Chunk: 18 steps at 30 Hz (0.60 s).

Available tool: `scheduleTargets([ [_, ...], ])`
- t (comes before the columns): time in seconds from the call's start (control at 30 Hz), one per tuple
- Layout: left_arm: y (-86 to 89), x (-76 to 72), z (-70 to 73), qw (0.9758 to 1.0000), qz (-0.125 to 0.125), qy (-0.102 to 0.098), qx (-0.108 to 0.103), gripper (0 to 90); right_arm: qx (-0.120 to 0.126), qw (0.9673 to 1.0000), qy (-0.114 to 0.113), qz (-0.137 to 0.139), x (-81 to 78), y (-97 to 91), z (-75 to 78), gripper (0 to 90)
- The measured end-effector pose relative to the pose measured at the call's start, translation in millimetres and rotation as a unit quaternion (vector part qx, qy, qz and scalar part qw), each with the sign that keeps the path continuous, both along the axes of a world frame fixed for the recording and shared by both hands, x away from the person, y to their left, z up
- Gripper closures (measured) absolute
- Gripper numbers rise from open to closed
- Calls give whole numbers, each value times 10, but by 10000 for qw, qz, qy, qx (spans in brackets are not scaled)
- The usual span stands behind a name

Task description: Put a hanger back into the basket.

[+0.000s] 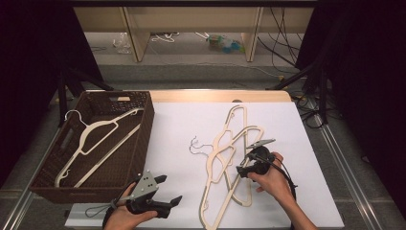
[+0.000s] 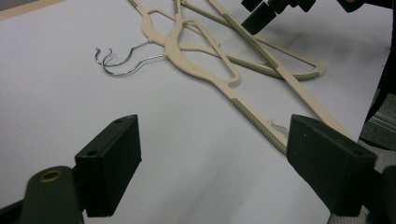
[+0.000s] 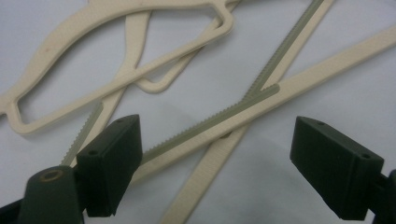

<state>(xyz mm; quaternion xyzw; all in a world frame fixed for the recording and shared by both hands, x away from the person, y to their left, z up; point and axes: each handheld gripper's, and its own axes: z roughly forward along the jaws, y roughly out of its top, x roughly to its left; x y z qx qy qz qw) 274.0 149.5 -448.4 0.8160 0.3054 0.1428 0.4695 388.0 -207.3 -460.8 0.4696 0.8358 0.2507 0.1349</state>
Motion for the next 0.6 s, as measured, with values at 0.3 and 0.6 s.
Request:
scheduleTargets([
  [0.3, 20, 0, 2, 10000, 72, -61, -31, 187, -365, 9992, 155, 55, 40, 171, -58, 202],
  [0.6, 10, -6, 8, 10000, -11, -89, -31, 187, -379, 9983, 450, -32, 76, 54, -72, 224],
])
